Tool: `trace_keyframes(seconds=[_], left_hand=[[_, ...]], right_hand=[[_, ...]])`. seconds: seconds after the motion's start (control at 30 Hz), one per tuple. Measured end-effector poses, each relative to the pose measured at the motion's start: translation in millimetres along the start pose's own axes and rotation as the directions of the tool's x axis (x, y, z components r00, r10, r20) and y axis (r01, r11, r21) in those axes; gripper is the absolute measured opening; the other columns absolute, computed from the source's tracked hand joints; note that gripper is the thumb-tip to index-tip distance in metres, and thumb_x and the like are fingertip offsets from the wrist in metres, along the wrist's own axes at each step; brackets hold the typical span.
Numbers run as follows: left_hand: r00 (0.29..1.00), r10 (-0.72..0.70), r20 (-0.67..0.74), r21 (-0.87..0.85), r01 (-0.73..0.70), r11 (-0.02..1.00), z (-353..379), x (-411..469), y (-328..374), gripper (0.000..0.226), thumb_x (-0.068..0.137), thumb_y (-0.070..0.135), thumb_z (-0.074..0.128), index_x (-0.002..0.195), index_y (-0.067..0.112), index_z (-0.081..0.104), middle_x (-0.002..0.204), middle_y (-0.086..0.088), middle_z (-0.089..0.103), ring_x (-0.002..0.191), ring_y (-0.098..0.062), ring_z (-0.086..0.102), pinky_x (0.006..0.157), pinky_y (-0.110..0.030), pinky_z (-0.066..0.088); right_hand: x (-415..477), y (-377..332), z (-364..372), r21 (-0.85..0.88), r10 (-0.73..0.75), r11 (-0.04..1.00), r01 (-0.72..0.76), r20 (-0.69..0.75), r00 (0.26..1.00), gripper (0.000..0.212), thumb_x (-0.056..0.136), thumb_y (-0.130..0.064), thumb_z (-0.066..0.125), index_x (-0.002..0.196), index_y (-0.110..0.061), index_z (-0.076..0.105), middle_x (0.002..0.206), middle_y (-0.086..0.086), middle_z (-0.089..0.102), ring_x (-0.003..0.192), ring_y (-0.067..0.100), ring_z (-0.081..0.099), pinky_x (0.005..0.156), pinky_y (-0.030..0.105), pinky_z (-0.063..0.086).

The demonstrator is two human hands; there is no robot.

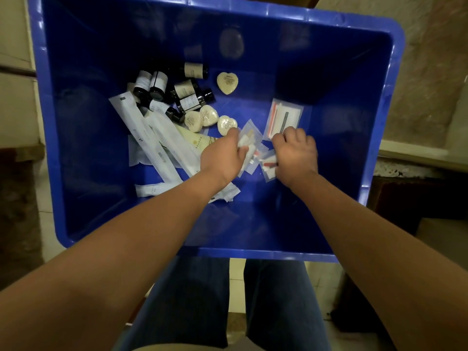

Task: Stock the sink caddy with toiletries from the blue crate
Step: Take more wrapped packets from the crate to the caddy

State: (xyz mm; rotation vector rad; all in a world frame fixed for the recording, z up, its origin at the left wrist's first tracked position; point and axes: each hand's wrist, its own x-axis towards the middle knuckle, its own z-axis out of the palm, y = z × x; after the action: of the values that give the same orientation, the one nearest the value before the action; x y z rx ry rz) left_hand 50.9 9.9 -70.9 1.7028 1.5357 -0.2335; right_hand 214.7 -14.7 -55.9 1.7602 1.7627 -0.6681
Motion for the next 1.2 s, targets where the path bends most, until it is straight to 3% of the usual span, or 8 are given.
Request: trace_keyframes(seconds=[0.23, 0.4, 0.53, 0.7, 0.83, 0.93, 1.07, 1.2], left_hand=[[0.998, 0.010, -0.065, -0.059, -0.014, 0.998, 1.7, -0.7, 3.1, 0.033, 0.098, 0.036, 0.051, 0.121, 0.012, 0.050, 0.096, -0.010, 0.067, 0.084, -0.032, 0.061, 0.063, -0.035, 0.042], [0.996, 0.012, -0.085, -0.077, -0.019, 0.997, -4.8, -5.0, 7.6, 0.036, 0.099, 0.033, 0.050, 0.131, 0.016, 0.049, 0.110, -0.009, 0.067, 0.096, -0.032, 0.062, 0.069, -0.035, 0.044], [1.000, 0.017, -0.006, -0.122, -0.018, 0.992, -14.4, -12.0, 14.0, 0.036, 0.099, 0.027, 0.046, 0.134, 0.016, 0.048, 0.111, -0.009, 0.066, 0.098, -0.032, 0.060, 0.075, -0.039, 0.048], [0.993, 0.037, 0.109, -0.241, -0.010, 0.970, -34.5, -33.6, 28.9, 0.027, 0.098, 0.020, 0.041, 0.120, 0.018, 0.056, 0.097, -0.008, 0.067, 0.079, -0.031, 0.065, 0.075, -0.041, 0.053], [0.983, 0.011, 0.181, -0.342, 0.053, 0.938, -51.4, -52.2, 39.5, 0.025, 0.095, 0.027, 0.041, 0.114, 0.021, 0.057, 0.090, -0.005, 0.067, 0.072, -0.027, 0.068, 0.075, -0.046, 0.055], [0.980, 0.046, 0.192, -0.426, 0.041, 0.904, -65.4, -65.8, 47.3, 0.024, 0.088, 0.031, 0.060, 0.110, 0.022, 0.057, 0.091, 0.001, 0.067, 0.073, -0.025, 0.069, 0.067, -0.047, 0.059], [0.989, 0.055, 0.140, -0.440, 0.012, 0.898, -81.8, -79.0, 54.7, 0.025, 0.084, 0.026, 0.071, 0.102, 0.022, 0.054, 0.088, 0.000, 0.066, 0.070, -0.026, 0.069, 0.062, -0.046, 0.059], [0.995, 0.018, 0.101, -0.493, 0.035, 0.869, -97.7, -89.7, 65.2, 0.019, 0.090, 0.020, 0.065, 0.104, 0.021, 0.052, 0.093, 0.002, 0.063, 0.081, -0.027, 0.069, 0.069, -0.048, 0.059]], right_hand=[[1.6, 0.1, -10.6, 0.012, 0.013, 1.000, -0.014, 0.103, 0.995, 0.026, 0.078, -0.002, 0.061, 0.092, -0.020, 0.048, 0.098, 0.005, 0.060, 0.093, 0.025, 0.050, 0.093, 0.035, 0.034], [-6.6, 3.1, -18.8, 0.223, -0.012, 0.974, -0.029, 0.180, 0.984, 0.023, 0.081, 0.002, 0.054, 0.094, -0.017, 0.059, 0.100, 0.005, 0.060, 0.089, 0.026, 0.055, 0.074, 0.035, 0.050], [-12.8, 3.2, -29.9, 0.349, -0.090, 0.936, 0.045, 0.113, 0.989, 0.027, 0.084, -0.001, 0.054, 0.099, -0.021, 0.066, 0.110, 0.002, 0.058, 0.096, 0.025, 0.055, 0.068, 0.033, 0.045], [-26.7, 0.4, -58.7, 0.379, -0.116, 0.920, 0.101, 0.017, 0.993, 0.026, 0.087, -0.007, 0.058, 0.107, -0.021, 0.069, 0.119, 0.002, 0.053, 0.110, 0.024, 0.052, 0.076, 0.033, 0.045], [-43.5, 0.0, -83.1, 0.420, -0.108, 0.900, 0.120, -0.051, 0.993, 0.021, 0.084, -0.005, 0.059, 0.096, -0.023, 0.057, 0.116, 0.003, 0.048, 0.097, 0.022, 0.050, 0.068, 0.032, 0.038], [-59.3, 1.1, -102.7, 0.476, -0.086, 0.871, 0.126, -0.105, 0.991, 0.023, 0.081, -0.001, 0.058, 0.090, -0.021, 0.051, 0.109, 0.000, 0.045, 0.089, 0.024, 0.053, 0.066, 0.035, 0.041], [-80.6, 2.2, -123.4, 0.521, -0.045, 0.843, 0.134, -0.179, 0.983, 0.033, 0.081, -0.003, 0.059, 0.110, -0.019, 0.056, 0.117, 0.002, 0.046, 0.094, 0.027, 0.056, 0.075, 0.043, 0.052], [-103.4, 5.5, -138.4, 0.573, 0.056, 0.815, 0.087, -0.228, 0.972, 0.061, 0.085, -0.014, 0.064, 0.140, -0.022, 0.042, 0.136, 0.003, 0.040, 0.118, 0.025, 0.048, 0.089, 0.043, 0.051]])
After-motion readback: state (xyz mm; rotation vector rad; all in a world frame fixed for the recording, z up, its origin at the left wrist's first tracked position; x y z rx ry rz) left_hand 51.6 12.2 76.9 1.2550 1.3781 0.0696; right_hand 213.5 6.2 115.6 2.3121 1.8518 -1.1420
